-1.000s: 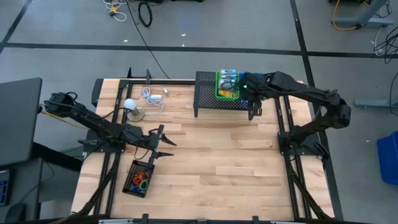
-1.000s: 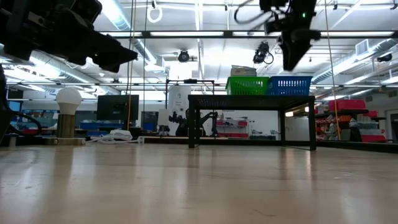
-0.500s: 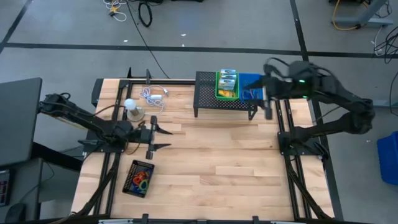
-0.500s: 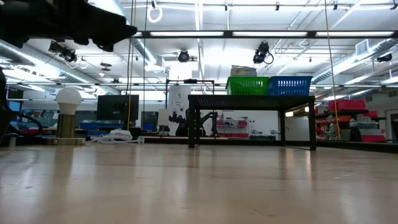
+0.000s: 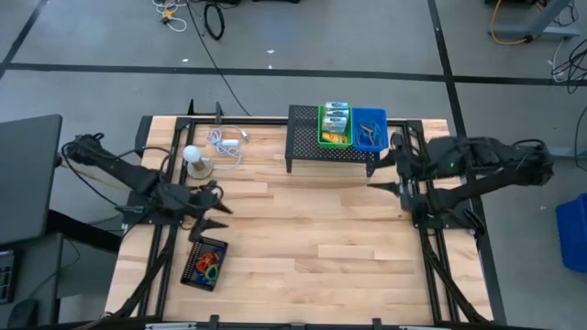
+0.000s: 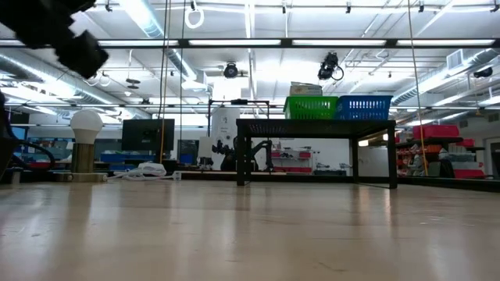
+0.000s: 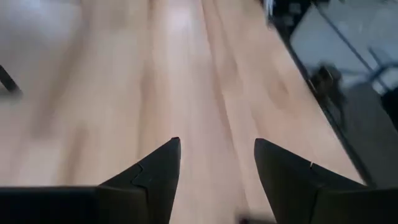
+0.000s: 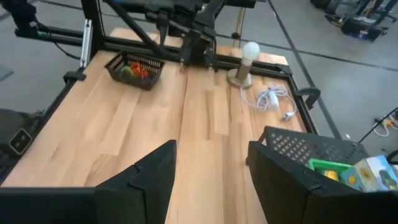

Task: Pick & Place Office Desk Supplies
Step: Put the black bin into the shelf

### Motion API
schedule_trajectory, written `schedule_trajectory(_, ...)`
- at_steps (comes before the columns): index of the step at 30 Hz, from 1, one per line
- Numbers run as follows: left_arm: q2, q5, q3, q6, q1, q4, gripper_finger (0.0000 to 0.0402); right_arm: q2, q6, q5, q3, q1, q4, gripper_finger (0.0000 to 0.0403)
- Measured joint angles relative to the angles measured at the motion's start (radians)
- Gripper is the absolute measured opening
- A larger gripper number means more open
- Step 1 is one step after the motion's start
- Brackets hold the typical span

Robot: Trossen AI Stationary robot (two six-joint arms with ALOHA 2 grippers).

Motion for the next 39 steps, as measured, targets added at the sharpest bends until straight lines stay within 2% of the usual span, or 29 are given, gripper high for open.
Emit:
schedule_trajectory(5,0.074,0.025,0.061,-0.241,-0.088,-0.249,0.0213,-0.021,0.037,0.130,-0.029,0.107,-0.023,0.0208)
schedule_trajectory(12,0.228,0.178,0.062,-0.439,-0.131,-0.359,0.0213,-0.031,0.077,0.241,-0.029,0.217,-0.034,0.0208)
schedule_trajectory(15,0.289,0.245,0.062,-0.466,-0.134,-0.369,0.0213,-0.030,0.086,0.279,-0.029,0.243,-0.049,0.0208)
schedule_trajectory(19,0.335,0.267,0.062,-0.478,-0.133,-0.367,0.0213,-0.030,0.098,0.301,-0.029,0.257,-0.068,0.0208)
schedule_trajectory(25,0.390,0.260,0.062,-0.479,-0.133,-0.368,0.0213,-0.030,0.104,0.304,-0.029,0.262,-0.068,0.0208)
schedule_trajectory(31,0.438,0.195,0.062,-0.479,-0.133,-0.369,0.0209,-0.029,0.102,0.313,-0.029,0.262,-0.068,0.0208)
schedule_trajectory(35,0.454,0.177,0.062,-0.476,-0.133,-0.368,0.0185,-0.029,0.100,0.313,-0.029,0.262,-0.070,0.0208)
schedule_trajectory(39,0.461,0.189,0.062,-0.476,-0.133,-0.367,0.0142,-0.029,0.100,0.313,-0.029,0.262,-0.071,0.0208)
